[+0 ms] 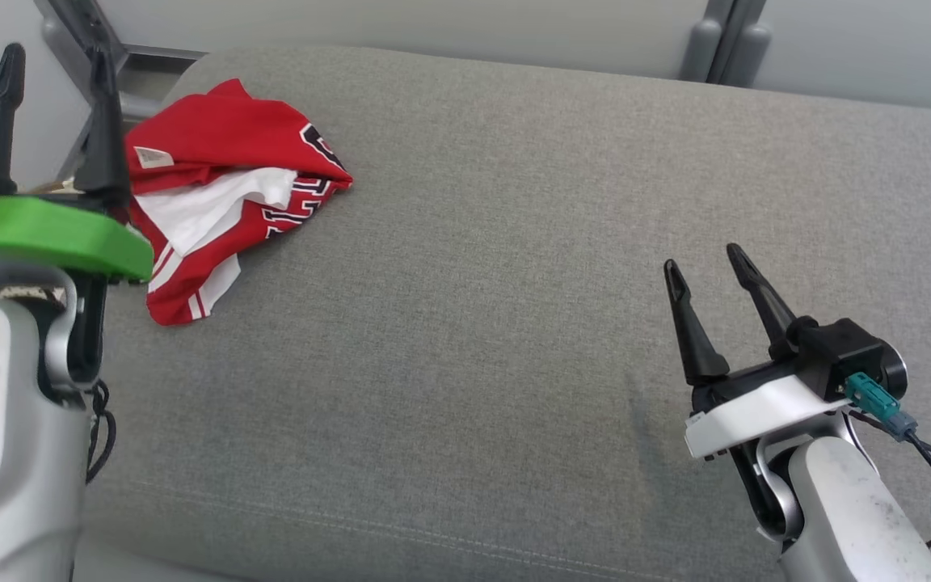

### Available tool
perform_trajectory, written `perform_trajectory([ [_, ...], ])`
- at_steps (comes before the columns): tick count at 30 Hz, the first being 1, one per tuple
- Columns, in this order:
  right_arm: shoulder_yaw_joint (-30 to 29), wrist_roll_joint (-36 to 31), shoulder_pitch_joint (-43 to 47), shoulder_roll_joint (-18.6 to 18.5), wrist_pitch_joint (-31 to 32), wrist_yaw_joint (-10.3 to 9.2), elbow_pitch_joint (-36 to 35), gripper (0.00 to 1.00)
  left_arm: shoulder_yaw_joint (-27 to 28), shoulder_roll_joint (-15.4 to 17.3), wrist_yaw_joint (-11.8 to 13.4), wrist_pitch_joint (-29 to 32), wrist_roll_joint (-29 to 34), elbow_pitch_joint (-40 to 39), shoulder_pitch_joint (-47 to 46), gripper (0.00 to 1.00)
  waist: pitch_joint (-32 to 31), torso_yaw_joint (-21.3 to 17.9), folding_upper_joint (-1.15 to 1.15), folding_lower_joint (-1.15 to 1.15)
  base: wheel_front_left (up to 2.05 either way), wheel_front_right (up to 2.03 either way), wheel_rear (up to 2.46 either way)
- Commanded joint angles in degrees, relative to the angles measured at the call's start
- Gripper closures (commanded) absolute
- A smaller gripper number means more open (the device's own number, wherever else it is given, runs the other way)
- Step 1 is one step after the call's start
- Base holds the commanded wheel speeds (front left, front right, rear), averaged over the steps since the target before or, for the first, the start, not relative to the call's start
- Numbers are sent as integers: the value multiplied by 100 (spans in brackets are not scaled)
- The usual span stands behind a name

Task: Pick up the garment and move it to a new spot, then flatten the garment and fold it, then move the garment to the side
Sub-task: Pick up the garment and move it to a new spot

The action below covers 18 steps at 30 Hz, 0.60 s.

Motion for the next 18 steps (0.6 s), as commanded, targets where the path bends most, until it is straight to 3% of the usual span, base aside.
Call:
perform_trajectory([
  [1,20,-19,-147,-69,-17,-1,-21,0,-48,60,-181,273,-174,387,-389,0,349,-242,0,0,0,0,0],
  [8,226,34,-505,-160,-17,-1,-65,0,-39,336,-583,1066,-550,2275,-1787,0,965,-695,0,0,0,0,0],
  [13,324,64,-735,-223,-17,-1,-91,0,-123,578,-692,1656,-696,3512,-2406,0,1398,-996,0,0,0,0,0],
  [18,341,90,-845,-272,-17,-1,-135,0,-153,697,-719,2042,-784,4237,-2725,0,1683,-1139,0,0,0,0,0],
])
